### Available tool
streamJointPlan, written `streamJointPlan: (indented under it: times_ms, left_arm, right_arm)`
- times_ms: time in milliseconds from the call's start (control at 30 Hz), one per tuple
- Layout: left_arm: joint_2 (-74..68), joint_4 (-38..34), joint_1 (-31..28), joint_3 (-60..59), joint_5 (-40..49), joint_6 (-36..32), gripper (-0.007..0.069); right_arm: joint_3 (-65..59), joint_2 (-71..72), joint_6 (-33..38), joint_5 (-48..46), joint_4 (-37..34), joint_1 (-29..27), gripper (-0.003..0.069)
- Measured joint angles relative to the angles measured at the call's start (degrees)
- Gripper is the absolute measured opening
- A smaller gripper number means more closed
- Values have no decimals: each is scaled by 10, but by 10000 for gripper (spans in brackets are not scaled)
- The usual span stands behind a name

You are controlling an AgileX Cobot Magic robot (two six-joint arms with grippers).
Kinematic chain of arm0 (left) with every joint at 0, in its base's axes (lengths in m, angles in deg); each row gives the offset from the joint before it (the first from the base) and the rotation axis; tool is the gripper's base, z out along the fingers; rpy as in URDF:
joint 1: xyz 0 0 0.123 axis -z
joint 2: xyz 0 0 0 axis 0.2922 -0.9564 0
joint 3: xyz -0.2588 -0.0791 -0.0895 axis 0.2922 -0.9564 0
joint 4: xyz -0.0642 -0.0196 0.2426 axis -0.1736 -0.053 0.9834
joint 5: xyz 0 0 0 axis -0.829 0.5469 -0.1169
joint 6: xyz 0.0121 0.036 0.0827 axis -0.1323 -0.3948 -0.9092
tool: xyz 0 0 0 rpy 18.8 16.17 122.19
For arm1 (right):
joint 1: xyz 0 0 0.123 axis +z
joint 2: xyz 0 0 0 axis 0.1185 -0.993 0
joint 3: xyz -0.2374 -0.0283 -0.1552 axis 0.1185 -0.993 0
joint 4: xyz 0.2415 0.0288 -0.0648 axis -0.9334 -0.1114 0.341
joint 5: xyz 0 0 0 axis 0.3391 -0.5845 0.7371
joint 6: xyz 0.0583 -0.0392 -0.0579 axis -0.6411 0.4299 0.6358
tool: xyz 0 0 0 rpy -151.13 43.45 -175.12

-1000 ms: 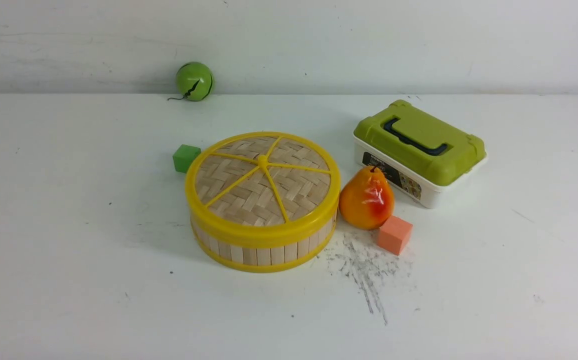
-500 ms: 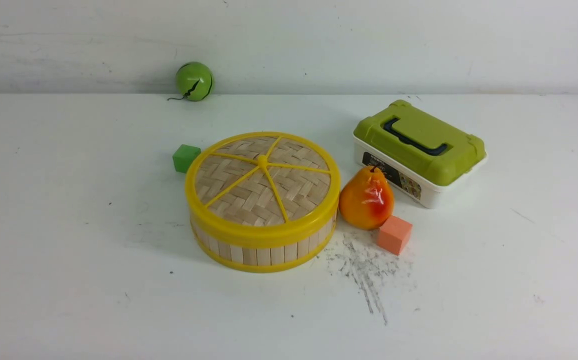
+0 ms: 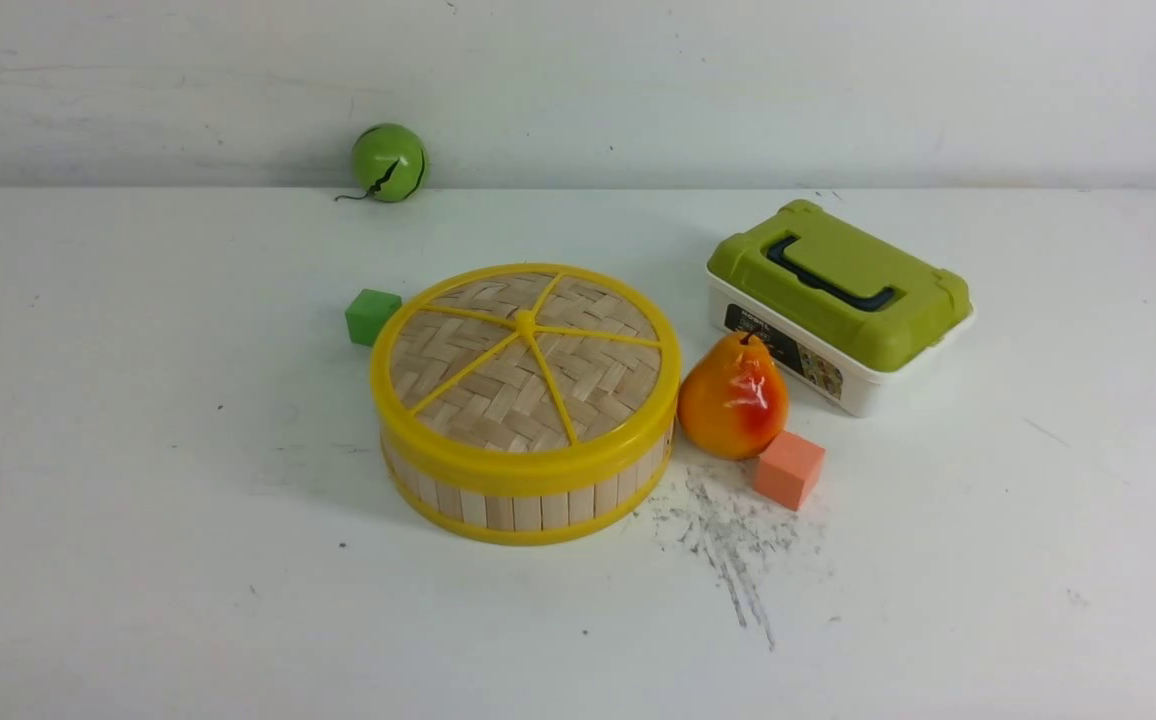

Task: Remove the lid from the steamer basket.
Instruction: Use the left arm to lift the lid of the steamer

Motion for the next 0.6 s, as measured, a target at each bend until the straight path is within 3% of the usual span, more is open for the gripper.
streamJointPlan:
  times_ms: [200,433,600]
  left_arm:
    - [0,-2,0,0,-112,-2,60]
    - [0,-2,0,0,-179,23,67]
    - [0,-12,0,0,-274,180,68]
  right_arm:
    - [0,0,0,0,0,0,240]
    - [0,0,0,0,0,0,240]
    - [0,0,0,0,0,0,240]
